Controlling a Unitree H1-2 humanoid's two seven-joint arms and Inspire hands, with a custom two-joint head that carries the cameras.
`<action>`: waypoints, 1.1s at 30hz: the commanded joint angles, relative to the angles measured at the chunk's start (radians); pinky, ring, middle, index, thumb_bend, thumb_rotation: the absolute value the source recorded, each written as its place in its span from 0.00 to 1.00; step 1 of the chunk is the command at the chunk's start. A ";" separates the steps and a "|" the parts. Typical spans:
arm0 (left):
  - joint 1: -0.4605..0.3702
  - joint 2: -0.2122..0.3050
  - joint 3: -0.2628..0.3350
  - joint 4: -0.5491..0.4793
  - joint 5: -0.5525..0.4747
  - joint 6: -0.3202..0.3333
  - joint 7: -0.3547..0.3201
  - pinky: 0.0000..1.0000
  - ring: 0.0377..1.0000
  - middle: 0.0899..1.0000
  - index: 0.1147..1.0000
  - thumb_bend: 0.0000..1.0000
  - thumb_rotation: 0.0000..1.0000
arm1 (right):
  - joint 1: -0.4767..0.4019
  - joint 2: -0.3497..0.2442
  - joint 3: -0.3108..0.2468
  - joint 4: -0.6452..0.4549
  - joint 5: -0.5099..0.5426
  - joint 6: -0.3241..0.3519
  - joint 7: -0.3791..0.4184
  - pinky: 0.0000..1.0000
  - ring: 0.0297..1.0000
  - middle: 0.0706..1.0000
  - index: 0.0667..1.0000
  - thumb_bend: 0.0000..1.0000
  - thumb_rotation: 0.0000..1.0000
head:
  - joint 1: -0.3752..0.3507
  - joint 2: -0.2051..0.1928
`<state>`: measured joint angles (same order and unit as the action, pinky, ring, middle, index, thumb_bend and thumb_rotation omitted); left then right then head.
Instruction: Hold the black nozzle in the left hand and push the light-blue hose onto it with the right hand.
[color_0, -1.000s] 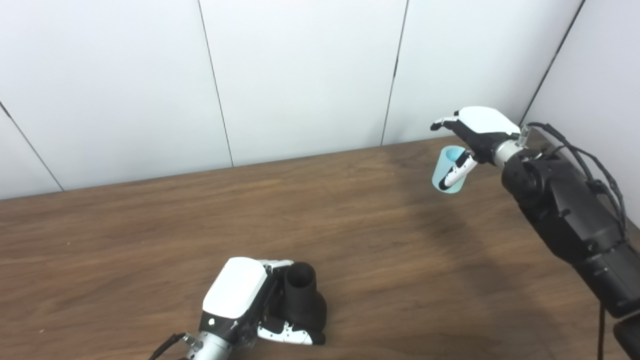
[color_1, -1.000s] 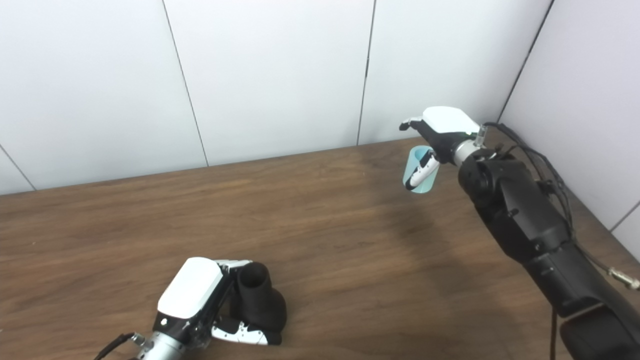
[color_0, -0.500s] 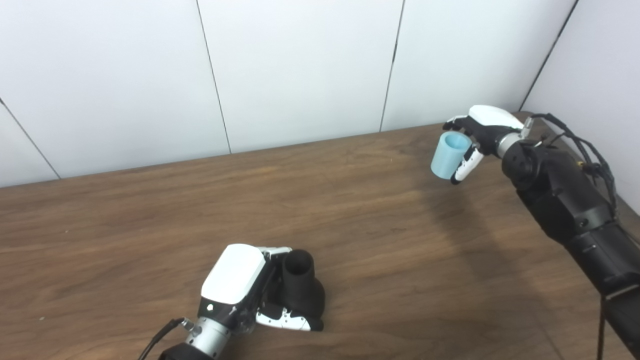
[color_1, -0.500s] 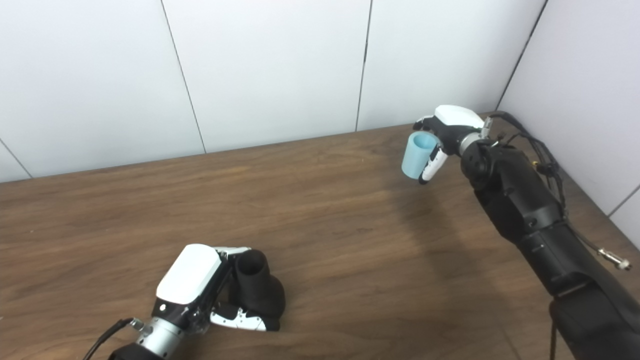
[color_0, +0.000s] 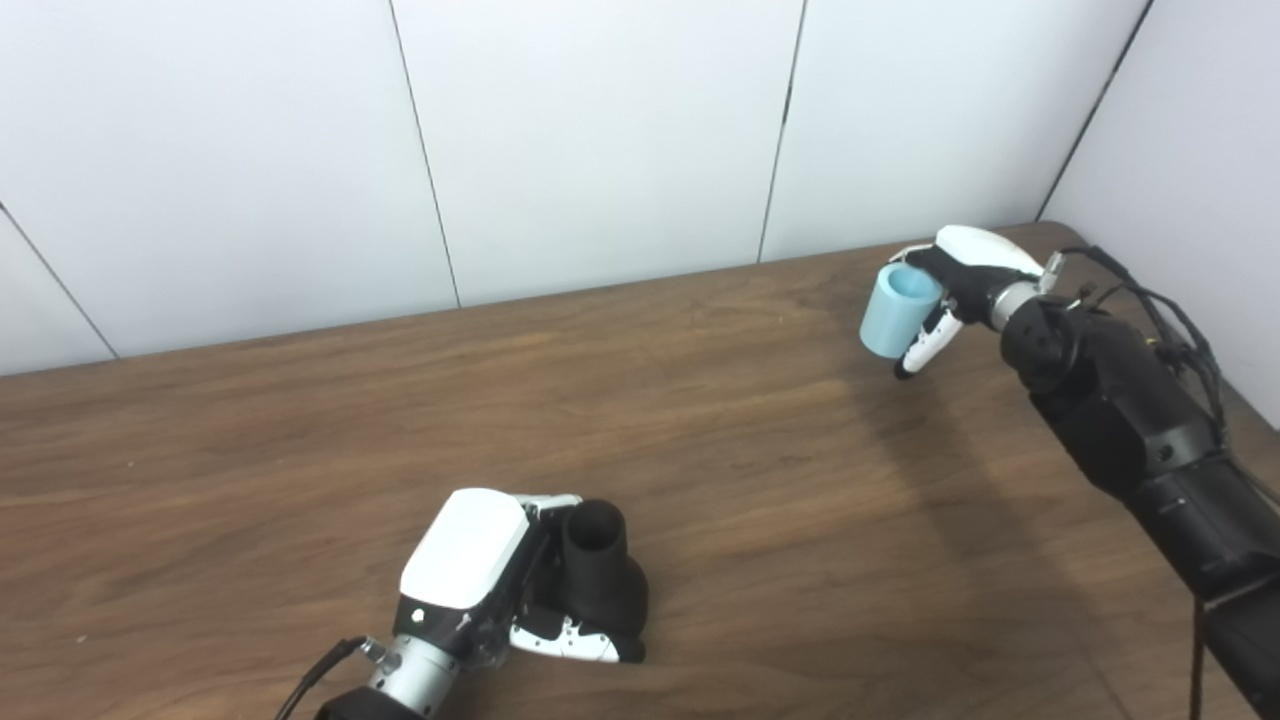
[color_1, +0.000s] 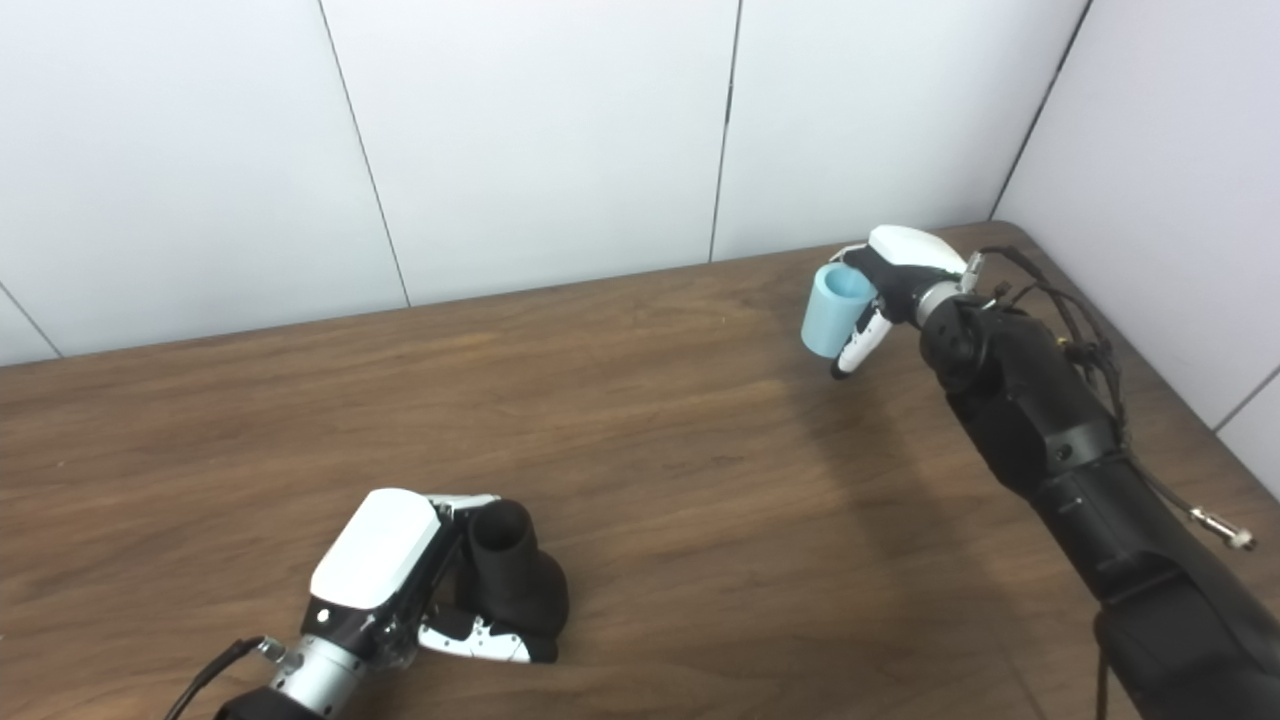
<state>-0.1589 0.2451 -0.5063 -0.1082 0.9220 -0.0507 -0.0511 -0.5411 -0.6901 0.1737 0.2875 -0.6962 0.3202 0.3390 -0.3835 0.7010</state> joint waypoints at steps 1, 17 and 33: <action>0.028 0.028 -0.005 0.016 0.011 0.016 -0.066 0.34 0.43 0.40 0.43 0.48 0.00 | -0.040 -0.034 -0.005 -0.013 -0.003 -0.027 -0.034 0.65 0.69 0.74 0.76 0.87 0.07 | 0.000 0.002; 0.029 0.024 -0.007 0.004 0.023 0.027 -0.100 0.32 0.41 0.38 0.44 0.47 0.00 | -0.041 -0.021 -0.014 -0.024 0.007 -0.038 -0.072 0.64 0.64 0.68 0.72 0.84 0.03 | 0.003 0.010; 0.033 0.023 -0.013 -0.004 0.037 0.041 -0.124 0.32 0.41 0.38 0.44 0.47 0.00 | -0.035 -0.008 -0.012 0.043 0.017 -0.129 -0.206 0.48 0.43 0.49 0.43 0.52 0.00 | 0.006 0.014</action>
<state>-0.1589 0.2445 -0.5054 -0.1274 0.9313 -0.0413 -0.0985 -0.5394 -0.6759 0.1765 0.3416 -0.6839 0.2161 0.1643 -0.3758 0.7148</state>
